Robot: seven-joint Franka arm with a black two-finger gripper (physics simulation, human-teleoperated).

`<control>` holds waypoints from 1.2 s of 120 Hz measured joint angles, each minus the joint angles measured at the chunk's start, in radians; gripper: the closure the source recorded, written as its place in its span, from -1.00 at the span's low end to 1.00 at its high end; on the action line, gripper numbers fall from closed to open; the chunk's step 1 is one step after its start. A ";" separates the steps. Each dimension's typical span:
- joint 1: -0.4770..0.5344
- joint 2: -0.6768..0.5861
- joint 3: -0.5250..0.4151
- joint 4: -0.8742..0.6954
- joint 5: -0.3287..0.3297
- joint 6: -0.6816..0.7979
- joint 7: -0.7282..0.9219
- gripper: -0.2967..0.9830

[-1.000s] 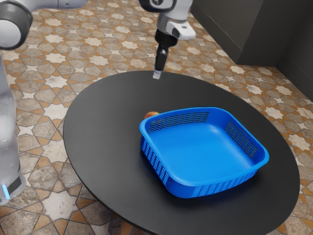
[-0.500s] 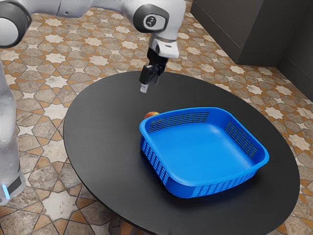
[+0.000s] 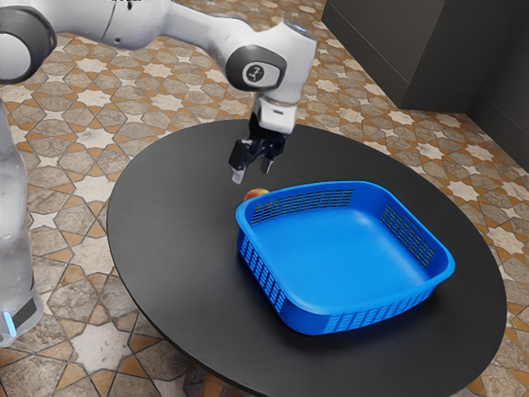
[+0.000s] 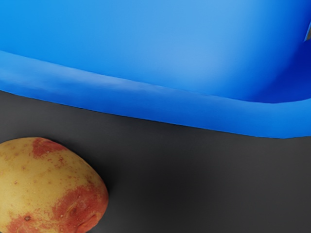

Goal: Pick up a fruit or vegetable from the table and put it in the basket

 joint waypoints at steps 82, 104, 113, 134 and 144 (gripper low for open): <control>-0.001 0.103 0.000 0.048 0.020 0.130 0.098 -0.54; -0.004 0.123 0.003 0.042 0.043 0.137 0.107 -0.54; -0.004 0.144 0.004 0.042 0.047 0.139 0.110 -0.54; -0.002 0.167 0.007 0.042 0.052 0.143 0.114 -0.54; 0.003 0.169 0.008 0.042 0.058 0.145 0.116 -0.54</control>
